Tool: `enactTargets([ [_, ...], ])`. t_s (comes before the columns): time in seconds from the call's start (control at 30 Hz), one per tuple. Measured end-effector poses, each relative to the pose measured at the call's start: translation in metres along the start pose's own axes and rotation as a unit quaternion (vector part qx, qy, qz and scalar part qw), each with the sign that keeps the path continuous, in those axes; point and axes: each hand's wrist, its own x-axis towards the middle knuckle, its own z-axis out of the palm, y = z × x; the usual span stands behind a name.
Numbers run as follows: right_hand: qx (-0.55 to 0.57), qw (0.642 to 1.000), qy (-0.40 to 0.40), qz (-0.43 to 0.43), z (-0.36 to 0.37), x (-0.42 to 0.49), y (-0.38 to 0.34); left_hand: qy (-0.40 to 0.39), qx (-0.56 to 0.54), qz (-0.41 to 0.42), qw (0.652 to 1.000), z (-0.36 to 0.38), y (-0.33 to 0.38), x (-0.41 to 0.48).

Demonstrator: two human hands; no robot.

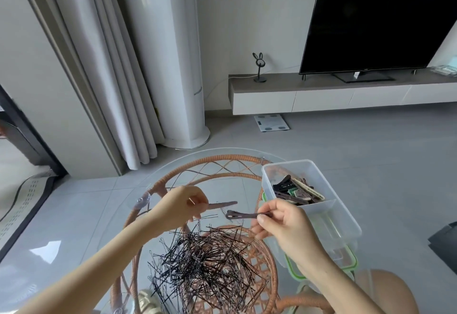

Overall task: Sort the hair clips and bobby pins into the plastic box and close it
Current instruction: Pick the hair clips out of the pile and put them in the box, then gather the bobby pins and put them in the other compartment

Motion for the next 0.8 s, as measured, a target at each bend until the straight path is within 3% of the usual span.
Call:
enactTargets([
  [0.1,0.003,0.995,0.088,-0.041,-0.025,0.006,-0.006,0.037,-0.050,-0.002,0.998,0.007,0.019,0.009],
  [0.23,-0.064,0.977,0.199,-0.052,-0.065,0.037,-0.003,0.064,-0.055,0.062,0.995,0.023,0.058,0.036],
  [0.4,-0.238,0.957,0.160,-0.030,-0.087,0.065,0.008,0.042,0.044,0.135,0.989,0.050,0.098,0.071],
  [0.47,-0.326,0.928,0.172,-0.056,-0.087,0.060,0.004,0.029,0.099,0.159,0.982,0.052,0.100,0.076],
  [0.53,-0.324,0.919,0.193,-0.113,-0.079,0.047,-0.005,0.034,0.115,0.155,0.981,0.047,0.088,0.074],
  [0.6,-0.268,0.936,0.161,-0.163,-0.062,0.030,-0.013,0.040,0.117,0.136,0.983,0.038,0.063,0.069],
  [0.67,-0.236,0.952,0.071,-0.181,-0.035,0.016,-0.013,0.027,0.147,0.097,0.984,0.032,0.029,0.061],
  [0.8,-0.283,0.946,-0.093,-0.131,0.023,0.019,0.018,-0.007,0.218,0.003,0.976,0.034,-0.038,0.040],
])
